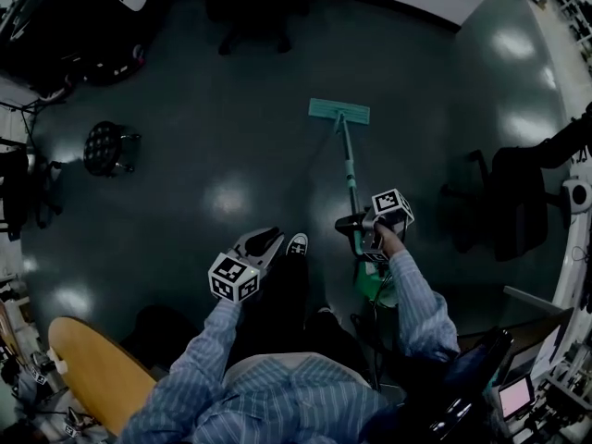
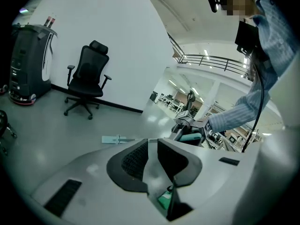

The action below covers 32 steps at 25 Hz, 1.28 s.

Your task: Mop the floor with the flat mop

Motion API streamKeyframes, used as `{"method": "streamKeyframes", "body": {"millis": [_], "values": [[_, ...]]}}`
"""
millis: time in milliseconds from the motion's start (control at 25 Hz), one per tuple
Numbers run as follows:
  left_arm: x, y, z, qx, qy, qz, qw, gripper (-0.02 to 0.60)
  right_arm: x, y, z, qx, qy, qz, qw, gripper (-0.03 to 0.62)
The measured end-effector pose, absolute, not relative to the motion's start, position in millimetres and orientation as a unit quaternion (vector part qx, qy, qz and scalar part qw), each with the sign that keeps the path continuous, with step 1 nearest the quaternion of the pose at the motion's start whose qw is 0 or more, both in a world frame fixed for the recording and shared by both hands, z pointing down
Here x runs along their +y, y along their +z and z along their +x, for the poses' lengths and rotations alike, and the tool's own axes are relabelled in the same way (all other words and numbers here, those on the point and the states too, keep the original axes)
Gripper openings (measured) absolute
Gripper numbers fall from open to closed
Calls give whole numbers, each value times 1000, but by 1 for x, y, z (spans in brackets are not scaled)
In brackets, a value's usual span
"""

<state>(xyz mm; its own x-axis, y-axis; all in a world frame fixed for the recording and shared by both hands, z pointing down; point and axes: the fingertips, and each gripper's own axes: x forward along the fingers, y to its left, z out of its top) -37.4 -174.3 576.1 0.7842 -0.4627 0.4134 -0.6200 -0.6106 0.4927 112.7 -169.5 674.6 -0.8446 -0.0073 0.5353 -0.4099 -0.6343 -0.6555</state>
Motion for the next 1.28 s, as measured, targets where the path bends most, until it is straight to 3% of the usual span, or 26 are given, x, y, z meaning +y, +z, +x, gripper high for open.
{"method": "streamKeyframes", "body": {"millis": [400,720,1280], "values": [[-216,595,-31,-291,123,885,340,64,-332,688,141,-407,863,286,84,9],[-204,630,-50,-301,136,865,377,64,-429,713,155,-403,853,318,96,9],[-216,647,-85,-342,126,847,386,64,-482,719,146,-395,849,345,62,9]]}}
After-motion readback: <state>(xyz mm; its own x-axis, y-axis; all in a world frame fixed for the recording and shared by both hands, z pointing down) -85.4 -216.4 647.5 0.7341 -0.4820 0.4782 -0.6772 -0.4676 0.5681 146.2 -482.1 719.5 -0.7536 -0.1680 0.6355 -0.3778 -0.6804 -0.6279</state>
